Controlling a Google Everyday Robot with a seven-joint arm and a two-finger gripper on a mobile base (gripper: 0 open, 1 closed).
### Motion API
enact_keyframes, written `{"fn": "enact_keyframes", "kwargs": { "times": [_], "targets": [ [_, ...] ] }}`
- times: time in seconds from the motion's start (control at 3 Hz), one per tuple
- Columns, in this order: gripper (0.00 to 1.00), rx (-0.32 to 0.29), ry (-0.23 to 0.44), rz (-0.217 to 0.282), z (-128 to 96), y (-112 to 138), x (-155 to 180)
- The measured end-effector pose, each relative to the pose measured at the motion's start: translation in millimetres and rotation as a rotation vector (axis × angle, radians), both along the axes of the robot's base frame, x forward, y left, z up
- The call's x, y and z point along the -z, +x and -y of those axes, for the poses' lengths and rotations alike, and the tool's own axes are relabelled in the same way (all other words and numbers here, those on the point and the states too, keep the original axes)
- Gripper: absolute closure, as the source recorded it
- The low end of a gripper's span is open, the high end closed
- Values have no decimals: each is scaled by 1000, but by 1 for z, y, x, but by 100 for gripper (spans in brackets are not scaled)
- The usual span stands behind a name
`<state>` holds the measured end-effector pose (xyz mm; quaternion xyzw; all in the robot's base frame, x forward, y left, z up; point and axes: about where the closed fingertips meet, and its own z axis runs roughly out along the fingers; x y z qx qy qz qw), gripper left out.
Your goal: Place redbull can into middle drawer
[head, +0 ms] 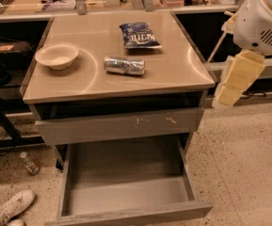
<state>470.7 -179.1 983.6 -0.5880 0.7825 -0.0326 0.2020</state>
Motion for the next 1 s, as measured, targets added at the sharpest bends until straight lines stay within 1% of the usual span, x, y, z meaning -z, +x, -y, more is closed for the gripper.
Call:
{"fn": "enact_keyframes", "kwargs": {
  "times": [0.33,0.67,1.0],
  "targets": [
    [0,-25,42,17,-50,47,-2],
    [0,-25,42,17,-50,47,-2],
    [0,-33,60,2,-72,66,-2]
  ]
}}
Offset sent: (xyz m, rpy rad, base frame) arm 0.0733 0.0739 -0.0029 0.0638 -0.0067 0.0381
